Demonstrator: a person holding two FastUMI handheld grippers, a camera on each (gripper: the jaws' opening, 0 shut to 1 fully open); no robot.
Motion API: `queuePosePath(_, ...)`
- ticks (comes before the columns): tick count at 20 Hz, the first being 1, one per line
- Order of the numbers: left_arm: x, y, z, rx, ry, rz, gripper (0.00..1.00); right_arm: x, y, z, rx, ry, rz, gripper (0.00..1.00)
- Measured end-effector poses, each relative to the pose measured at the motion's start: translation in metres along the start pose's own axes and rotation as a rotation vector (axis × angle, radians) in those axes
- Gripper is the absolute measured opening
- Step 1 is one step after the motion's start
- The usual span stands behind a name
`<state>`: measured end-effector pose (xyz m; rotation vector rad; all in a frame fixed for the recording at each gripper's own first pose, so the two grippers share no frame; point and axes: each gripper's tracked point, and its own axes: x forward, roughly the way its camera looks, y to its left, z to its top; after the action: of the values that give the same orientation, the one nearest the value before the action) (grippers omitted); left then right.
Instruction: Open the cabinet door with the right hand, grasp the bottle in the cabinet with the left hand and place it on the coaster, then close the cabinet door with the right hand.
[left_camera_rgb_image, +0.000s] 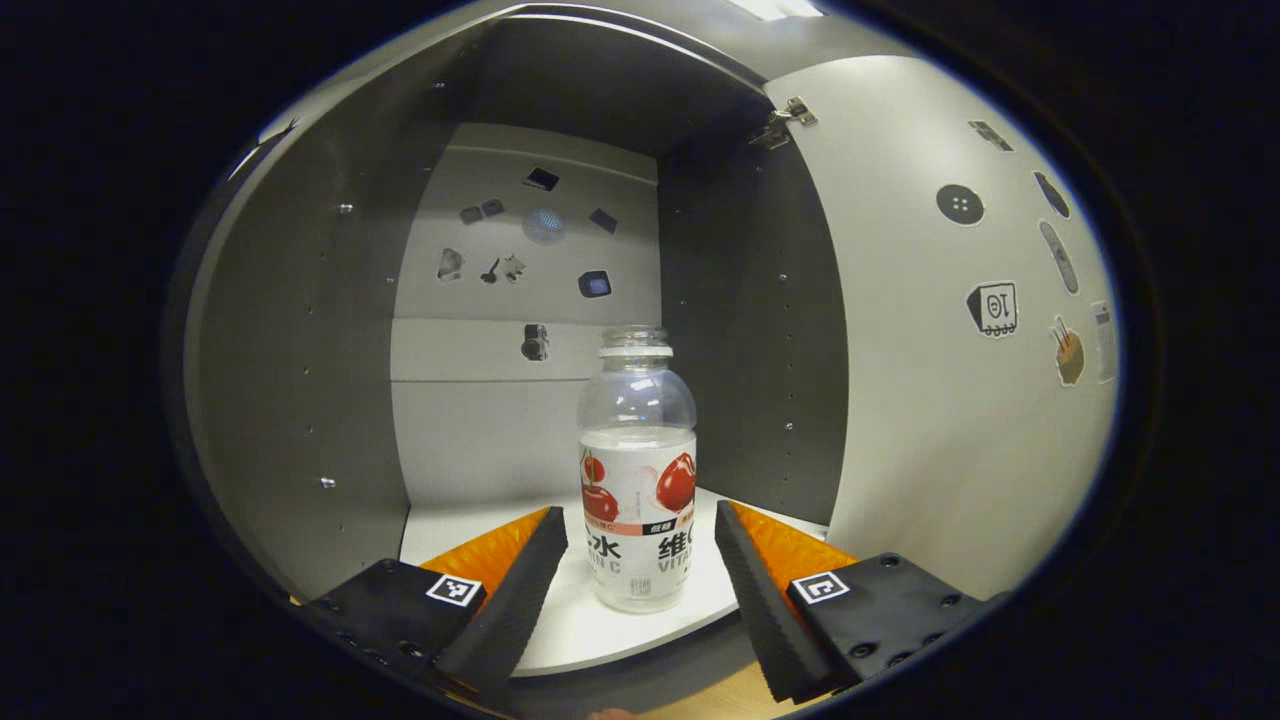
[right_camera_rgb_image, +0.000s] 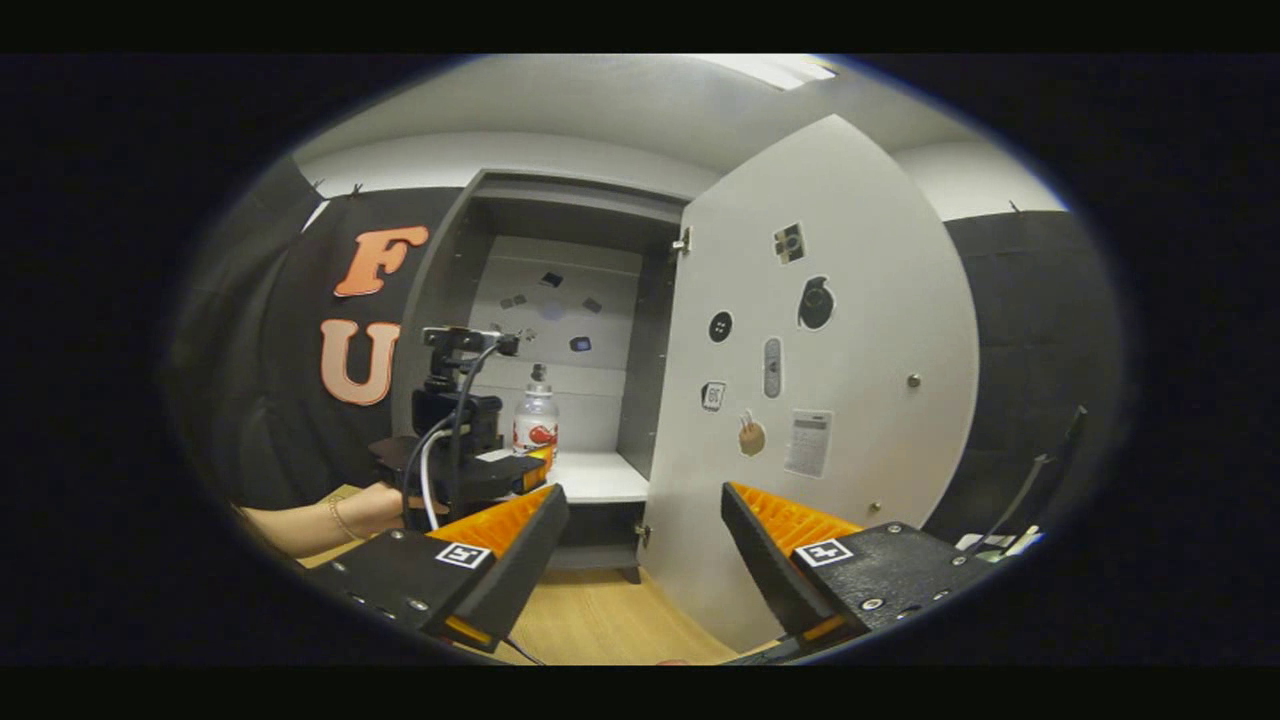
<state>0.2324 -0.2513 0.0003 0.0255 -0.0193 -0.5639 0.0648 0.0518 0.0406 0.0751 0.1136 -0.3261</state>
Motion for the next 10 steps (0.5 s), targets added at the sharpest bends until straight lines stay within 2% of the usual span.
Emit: queuePosePath(10, 0.03, 0.005, -0.019, 0.031, 0.058, 0.018, 0.97, 0.025, -0.008, -0.03, 0.081, 0.076, 0.028, 0.95)
